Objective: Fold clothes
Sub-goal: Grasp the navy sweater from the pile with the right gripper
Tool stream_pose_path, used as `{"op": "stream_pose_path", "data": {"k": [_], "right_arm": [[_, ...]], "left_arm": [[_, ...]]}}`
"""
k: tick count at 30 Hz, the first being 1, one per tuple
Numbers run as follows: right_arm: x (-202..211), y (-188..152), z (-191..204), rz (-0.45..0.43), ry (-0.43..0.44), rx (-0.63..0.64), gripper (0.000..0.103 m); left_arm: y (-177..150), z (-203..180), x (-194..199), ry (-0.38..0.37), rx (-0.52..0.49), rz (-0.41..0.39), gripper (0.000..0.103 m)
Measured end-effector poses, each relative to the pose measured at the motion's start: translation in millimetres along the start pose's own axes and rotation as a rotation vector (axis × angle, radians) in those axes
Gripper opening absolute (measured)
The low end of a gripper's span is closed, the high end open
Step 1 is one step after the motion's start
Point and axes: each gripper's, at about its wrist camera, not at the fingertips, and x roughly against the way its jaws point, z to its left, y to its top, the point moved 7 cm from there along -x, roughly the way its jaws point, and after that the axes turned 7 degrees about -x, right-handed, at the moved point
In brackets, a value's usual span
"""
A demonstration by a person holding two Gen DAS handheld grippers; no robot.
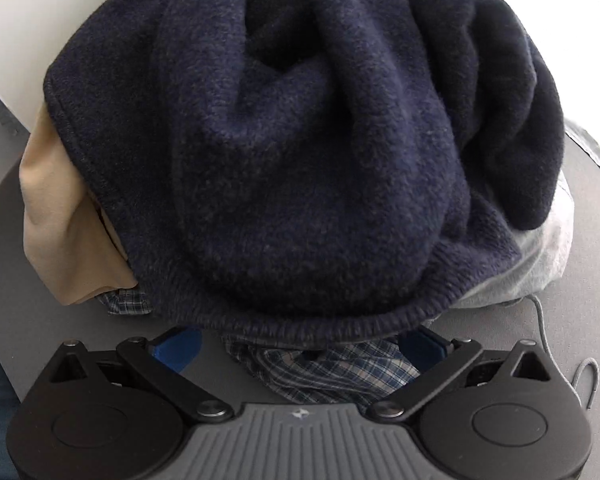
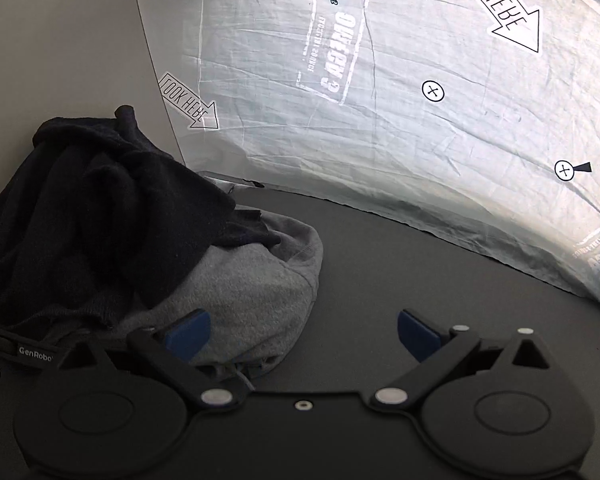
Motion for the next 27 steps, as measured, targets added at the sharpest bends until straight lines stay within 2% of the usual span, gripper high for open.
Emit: {"op": "stream_pose_path", "data": {"k": [4, 7, 9, 12, 18, 22, 27], "right_arm": [[-34, 21, 37, -0.012, 0.148, 0.041, 0.079], [-56, 25, 54, 0.026, 0.238, 0.019, 0.063], [-67, 26, 61, 0.048, 0.291, -0.002, 0.059], [-71, 28, 65, 0.06, 0.336, -0.034, 0.057], [-57, 32, 57, 0.066, 0.468, -0.172, 0.054], [-75, 38, 64, 0.066, 0.362, -0.137, 0.053], [-98, 42, 83, 0.076, 0.299, -0.037, 0.048]], "left_arm": [[7, 2, -21, 0.002, 0.002, 0.049, 0.103], [8, 4, -32, -0.017, 0.021, 0.073, 0.103], [6, 6, -40, -0.031, 0.036, 0.091, 0.103], [3, 9, -50, -0.048, 0.07, 0.109, 0.103], [0, 6, -57, -0.049, 0.066, 0.09, 0.103], [-2, 6, -61, -0.062, 0.094, 0.08, 0.103], [-9, 2, -58, -0.045, 0.097, 0.009, 0.103]]}}
